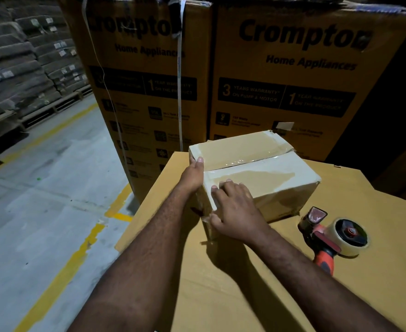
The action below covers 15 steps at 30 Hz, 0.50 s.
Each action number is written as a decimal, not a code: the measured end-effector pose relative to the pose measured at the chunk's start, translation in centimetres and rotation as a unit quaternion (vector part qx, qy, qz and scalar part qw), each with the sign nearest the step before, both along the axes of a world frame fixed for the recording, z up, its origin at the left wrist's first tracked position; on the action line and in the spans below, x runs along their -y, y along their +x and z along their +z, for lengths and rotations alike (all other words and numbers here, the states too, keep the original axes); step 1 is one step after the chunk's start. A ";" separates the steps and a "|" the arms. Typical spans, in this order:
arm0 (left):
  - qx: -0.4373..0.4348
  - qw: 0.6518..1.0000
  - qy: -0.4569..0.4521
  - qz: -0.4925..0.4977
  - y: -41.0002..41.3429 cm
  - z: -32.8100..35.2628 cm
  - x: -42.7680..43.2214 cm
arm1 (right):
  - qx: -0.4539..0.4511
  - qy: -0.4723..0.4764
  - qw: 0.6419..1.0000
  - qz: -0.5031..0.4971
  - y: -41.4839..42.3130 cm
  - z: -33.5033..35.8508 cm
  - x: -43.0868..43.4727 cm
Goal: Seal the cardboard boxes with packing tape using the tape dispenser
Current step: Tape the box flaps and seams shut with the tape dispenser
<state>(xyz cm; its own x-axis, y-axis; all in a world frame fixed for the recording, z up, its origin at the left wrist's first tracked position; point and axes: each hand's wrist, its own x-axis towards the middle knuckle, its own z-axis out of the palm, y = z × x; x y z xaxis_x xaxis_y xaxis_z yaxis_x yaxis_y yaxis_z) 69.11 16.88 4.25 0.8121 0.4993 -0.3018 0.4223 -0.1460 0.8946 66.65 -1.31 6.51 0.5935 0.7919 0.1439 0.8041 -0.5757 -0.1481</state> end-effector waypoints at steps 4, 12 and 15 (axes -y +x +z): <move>0.002 1.000 0.008 -0.008 -0.3 0.1 0.0 | 0.014 0.000 1.000 -0.005 -0.2 -0.2 -0.2; 0.020 1.000 -0.006 0.009 -0.1 -0.5 0.6 | 0.071 -0.003 0.994 -0.083 -1.8 -1.3 -1.4; 0.027 0.999 -0.018 0.028 -0.5 -0.7 1.2 | 0.068 0.002 0.989 -0.133 -2.7 -2.4 -2.5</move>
